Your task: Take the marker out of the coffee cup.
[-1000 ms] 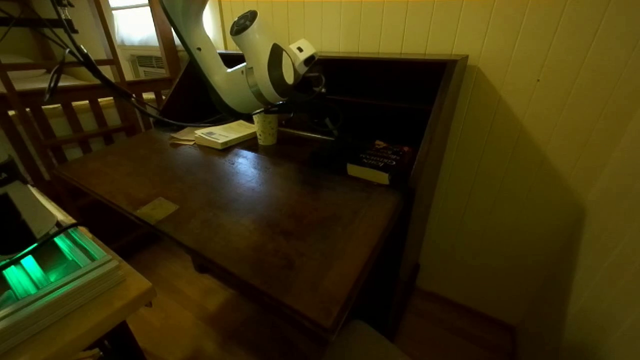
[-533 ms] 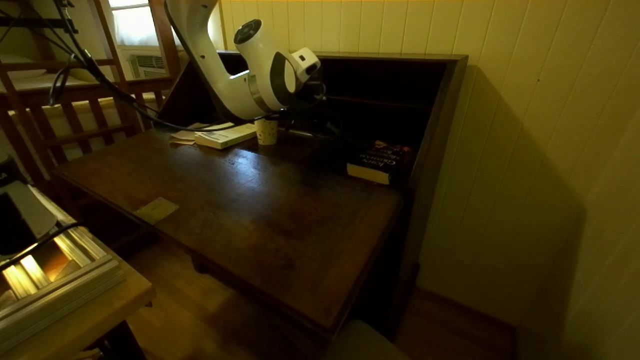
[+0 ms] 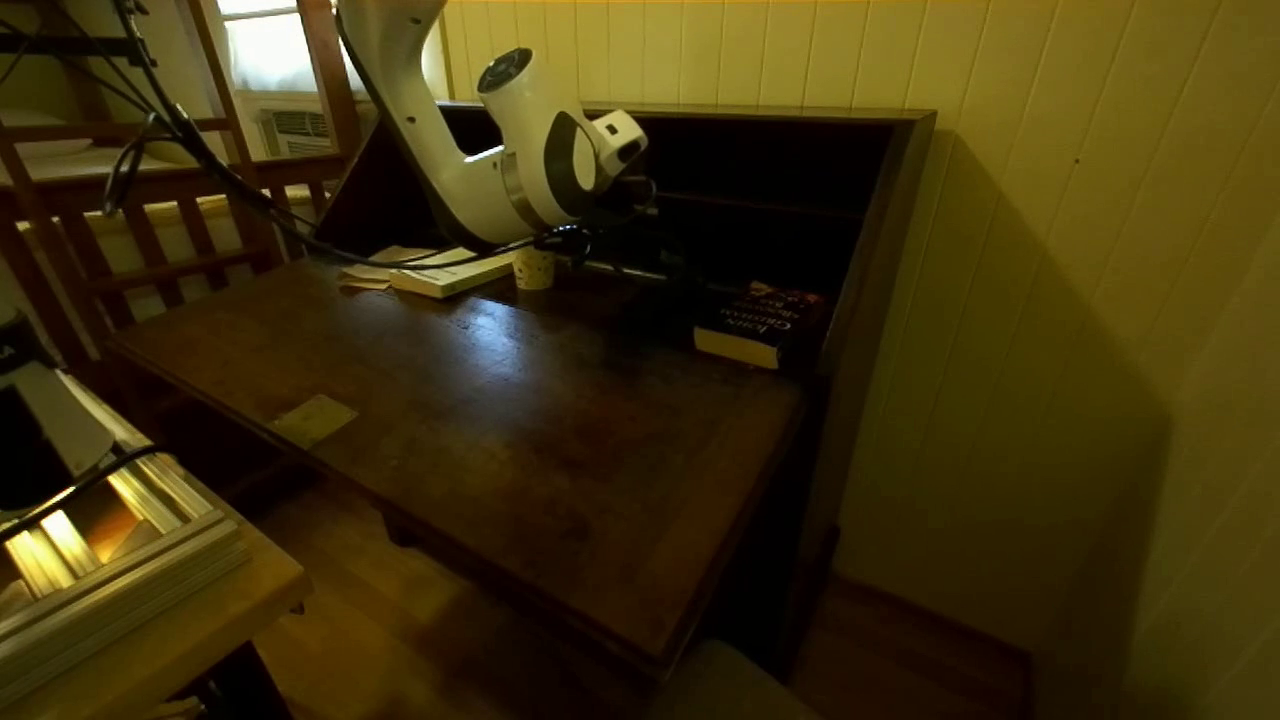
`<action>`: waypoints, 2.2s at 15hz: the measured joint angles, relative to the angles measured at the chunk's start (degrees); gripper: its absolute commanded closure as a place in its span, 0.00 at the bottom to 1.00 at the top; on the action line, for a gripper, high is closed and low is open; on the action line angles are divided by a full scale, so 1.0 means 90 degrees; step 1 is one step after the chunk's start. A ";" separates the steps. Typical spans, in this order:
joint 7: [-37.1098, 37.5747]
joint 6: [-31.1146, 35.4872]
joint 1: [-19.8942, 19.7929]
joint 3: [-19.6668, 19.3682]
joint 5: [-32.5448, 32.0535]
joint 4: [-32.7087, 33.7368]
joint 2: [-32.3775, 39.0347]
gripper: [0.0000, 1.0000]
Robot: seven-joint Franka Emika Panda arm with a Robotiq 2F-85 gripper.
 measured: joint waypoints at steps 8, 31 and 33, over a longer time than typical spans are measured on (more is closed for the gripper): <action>0.0000 -0.0328 0.0017 0.0001 0.0041 0.0520 0.0233 0.94; 0.0000 -0.0926 0.0286 0.0307 0.0068 0.1504 0.0916 0.94; 0.0000 -0.0952 0.0323 0.0304 0.0071 0.1552 0.0935 0.94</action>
